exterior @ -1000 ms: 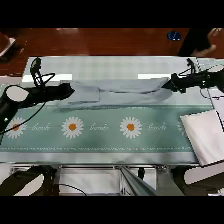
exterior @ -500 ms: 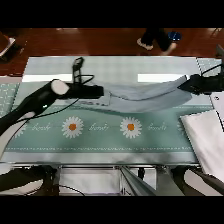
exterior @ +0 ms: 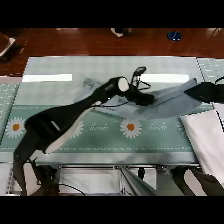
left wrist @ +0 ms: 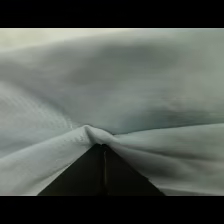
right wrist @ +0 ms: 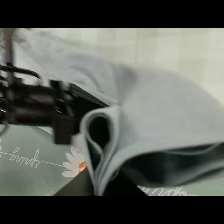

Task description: Fold the shirts.

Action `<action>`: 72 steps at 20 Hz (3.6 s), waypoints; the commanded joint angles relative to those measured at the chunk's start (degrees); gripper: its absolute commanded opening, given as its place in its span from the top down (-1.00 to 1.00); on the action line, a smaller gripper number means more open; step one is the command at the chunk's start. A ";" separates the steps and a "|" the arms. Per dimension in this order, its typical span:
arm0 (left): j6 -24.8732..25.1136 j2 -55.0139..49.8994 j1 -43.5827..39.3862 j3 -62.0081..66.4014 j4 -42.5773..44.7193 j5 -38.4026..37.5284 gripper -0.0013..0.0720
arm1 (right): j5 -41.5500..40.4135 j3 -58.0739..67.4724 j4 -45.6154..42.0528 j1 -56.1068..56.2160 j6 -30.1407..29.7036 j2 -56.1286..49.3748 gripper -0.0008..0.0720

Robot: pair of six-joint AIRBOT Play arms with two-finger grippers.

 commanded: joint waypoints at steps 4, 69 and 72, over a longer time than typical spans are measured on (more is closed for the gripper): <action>-3.30 -5.25 -6.32 7.52 -0.20 -3.41 0.92 | 0.61 -0.15 0.35 -0.04 0.61 1.03 0.89; -15.19 78.01 34.25 -76.43 15.17 6.45 0.91 | -24.35 -0.63 20.20 31.01 -7.87 -40.46 0.89; -15.19 78.01 34.25 -76.46 15.17 6.47 0.91 | -16.41 15.02 9.03 30.80 -1.14 -40.46 0.89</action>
